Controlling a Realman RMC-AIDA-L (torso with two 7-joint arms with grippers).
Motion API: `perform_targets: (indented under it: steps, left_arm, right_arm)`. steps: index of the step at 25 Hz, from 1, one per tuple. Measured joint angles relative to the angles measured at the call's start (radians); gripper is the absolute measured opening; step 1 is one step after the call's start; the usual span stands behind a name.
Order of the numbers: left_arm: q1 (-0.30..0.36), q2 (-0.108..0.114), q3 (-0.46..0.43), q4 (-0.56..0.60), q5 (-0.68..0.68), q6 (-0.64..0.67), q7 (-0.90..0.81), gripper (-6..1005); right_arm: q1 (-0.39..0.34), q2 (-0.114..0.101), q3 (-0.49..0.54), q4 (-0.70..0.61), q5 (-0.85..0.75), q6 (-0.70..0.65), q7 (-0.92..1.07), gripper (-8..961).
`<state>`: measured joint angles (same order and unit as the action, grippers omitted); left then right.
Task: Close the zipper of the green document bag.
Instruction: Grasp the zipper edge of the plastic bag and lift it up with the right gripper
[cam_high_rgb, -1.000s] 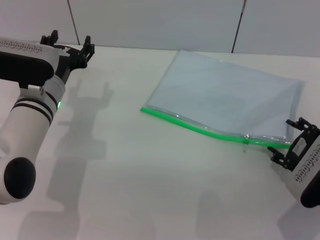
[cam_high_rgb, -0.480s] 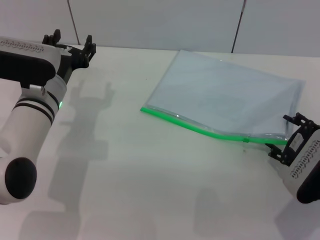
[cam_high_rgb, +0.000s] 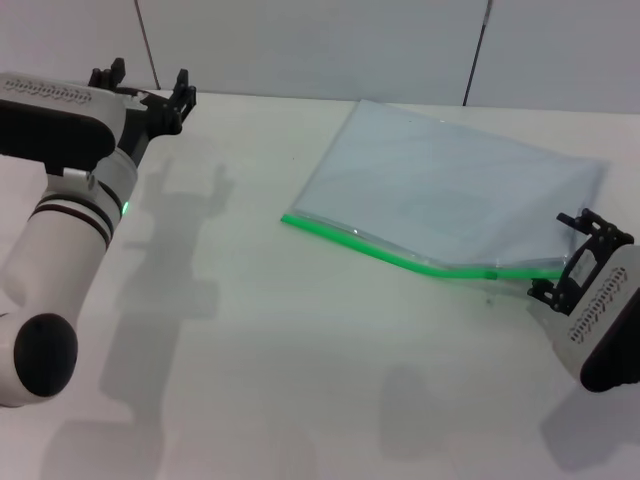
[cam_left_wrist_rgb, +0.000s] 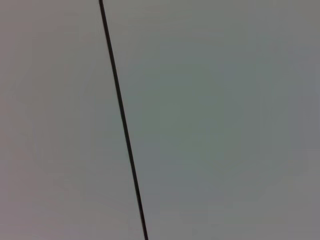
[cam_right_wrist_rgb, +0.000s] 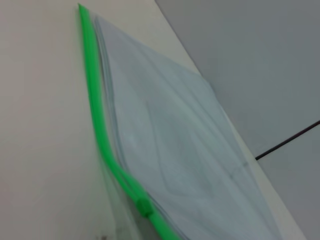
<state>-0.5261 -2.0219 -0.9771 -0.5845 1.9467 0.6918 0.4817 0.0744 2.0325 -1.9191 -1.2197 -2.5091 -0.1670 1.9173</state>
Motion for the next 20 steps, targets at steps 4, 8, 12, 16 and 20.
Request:
perform_targets:
  steps: [4,8,12,16,20]
  left_arm:
    - [-0.004,0.0,0.0,0.0,0.0,0.0,0.0,801]
    - [-0.006,0.0,0.0,0.0,0.001,0.0,0.0,801]
    - [-0.006,0.001,0.0,-0.001,0.001,0.0,0.0,800]
    - [-0.006,0.003,0.0,-0.001,0.002,0.0,0.0,800]
    - [-0.006,0.003,0.0,-0.001,0.002,0.0,0.0,799]
  right_arm:
    - [0.017,0.0,0.005,0.007,0.0,0.002,0.001,772]
    - [0.03,-0.001,0.011,0.013,0.001,0.003,0.01,770]
    - [0.038,-0.001,0.011,0.027,-0.008,0.003,0.007,769]
    - [0.04,0.0,0.006,0.034,-0.069,-0.002,0.006,749]
    - [0.036,0.001,0.004,0.026,-0.122,-0.004,0.009,710]
